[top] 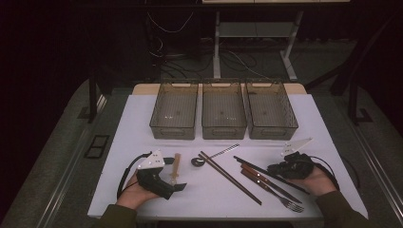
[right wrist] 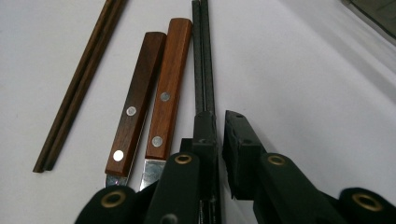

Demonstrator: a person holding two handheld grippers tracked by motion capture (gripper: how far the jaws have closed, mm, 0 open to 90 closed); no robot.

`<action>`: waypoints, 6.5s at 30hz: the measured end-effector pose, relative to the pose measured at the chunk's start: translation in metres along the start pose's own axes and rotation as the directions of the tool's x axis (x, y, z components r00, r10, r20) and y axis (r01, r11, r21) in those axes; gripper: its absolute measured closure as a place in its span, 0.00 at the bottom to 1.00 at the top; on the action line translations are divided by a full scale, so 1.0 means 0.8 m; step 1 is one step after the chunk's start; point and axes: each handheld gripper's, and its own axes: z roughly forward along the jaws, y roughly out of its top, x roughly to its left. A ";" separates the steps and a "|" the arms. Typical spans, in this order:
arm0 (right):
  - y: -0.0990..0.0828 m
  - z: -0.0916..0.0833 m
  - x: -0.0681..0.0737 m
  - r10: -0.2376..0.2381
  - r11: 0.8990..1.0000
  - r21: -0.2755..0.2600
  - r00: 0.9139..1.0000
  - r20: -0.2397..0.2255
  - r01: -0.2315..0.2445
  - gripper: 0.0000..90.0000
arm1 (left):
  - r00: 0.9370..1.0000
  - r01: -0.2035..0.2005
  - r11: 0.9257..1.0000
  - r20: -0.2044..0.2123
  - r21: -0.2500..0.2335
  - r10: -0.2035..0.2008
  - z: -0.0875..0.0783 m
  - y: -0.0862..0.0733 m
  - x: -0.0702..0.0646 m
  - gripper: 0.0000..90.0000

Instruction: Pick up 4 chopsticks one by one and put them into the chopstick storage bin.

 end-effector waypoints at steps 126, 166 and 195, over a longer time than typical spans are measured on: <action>0.145 -0.009 0.014 0.001 0.982 -0.190 1.000 0.018 0.002 0.96 | 1.000 0.001 0.999 0.012 -0.047 0.000 -0.002 0.003 -0.005 0.00; 0.288 0.047 0.007 0.040 0.988 -0.153 0.996 0.081 -0.027 0.96 | 1.000 -0.002 0.998 0.024 -0.059 0.004 -0.003 0.005 -0.009 0.00; 0.353 0.127 0.001 0.077 0.994 -0.085 0.993 0.093 -0.069 0.96 | 0.999 -0.013 0.998 0.037 -0.066 0.016 -0.003 0.007 -0.010 0.00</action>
